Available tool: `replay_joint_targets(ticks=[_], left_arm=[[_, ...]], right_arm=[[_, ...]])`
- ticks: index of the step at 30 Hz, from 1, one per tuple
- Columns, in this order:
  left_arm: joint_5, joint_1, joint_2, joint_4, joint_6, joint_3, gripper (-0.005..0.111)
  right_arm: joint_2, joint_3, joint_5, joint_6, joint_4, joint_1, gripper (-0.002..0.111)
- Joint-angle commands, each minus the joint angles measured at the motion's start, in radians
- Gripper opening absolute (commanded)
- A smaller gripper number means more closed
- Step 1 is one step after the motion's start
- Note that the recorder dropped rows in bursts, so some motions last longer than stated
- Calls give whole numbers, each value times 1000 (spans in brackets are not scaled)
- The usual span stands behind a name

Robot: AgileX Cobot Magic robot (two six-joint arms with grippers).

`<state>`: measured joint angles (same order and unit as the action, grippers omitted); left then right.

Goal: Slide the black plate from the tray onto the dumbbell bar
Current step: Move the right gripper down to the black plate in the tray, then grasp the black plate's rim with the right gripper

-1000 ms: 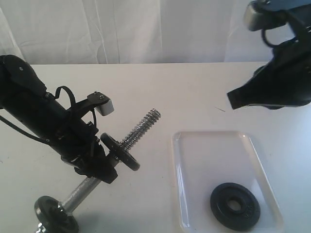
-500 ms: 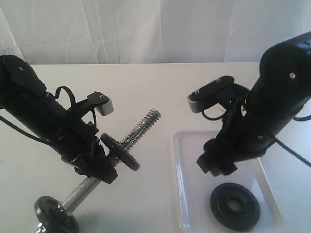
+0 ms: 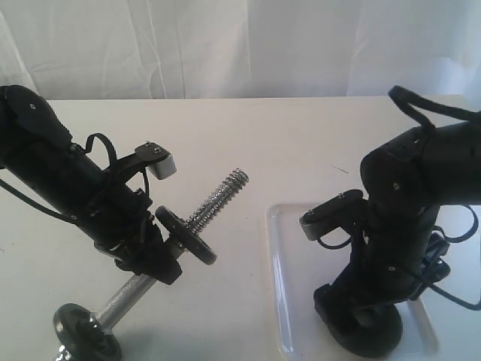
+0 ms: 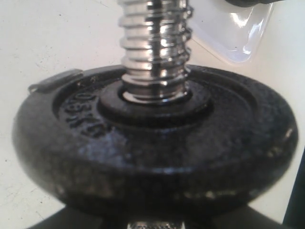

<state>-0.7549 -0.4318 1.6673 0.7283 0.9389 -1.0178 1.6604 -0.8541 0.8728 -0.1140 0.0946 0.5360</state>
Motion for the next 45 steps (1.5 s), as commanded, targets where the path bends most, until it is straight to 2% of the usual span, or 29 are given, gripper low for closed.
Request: replay_joint_targets(ticks=[1, 9, 19, 36, 40, 43, 45], left_arm=[[-92, -1, -54, 129, 0, -20, 0], [-96, -1, -54, 129, 0, -20, 0], [-103, -1, -54, 144, 0, -20, 0], [-108, -1, -54, 154, 0, -20, 0], [-108, -1, -54, 154, 0, -20, 0], [-108, -1, -54, 154, 0, -20, 0], [-108, -1, -54, 154, 0, -20, 0]], right_arm=[[41, 8, -31, -30, 10, 2, 105], [123, 8, -57, -47, -8, 2, 105], [263, 8, -115, -35, -195, 2, 104], [285, 8, -286, -11, -189, 2, 103], [285, 8, -306, -10, -189, 2, 89], [285, 8, -306, -10, -189, 2, 68], [285, 8, -306, -10, -187, 2, 49]])
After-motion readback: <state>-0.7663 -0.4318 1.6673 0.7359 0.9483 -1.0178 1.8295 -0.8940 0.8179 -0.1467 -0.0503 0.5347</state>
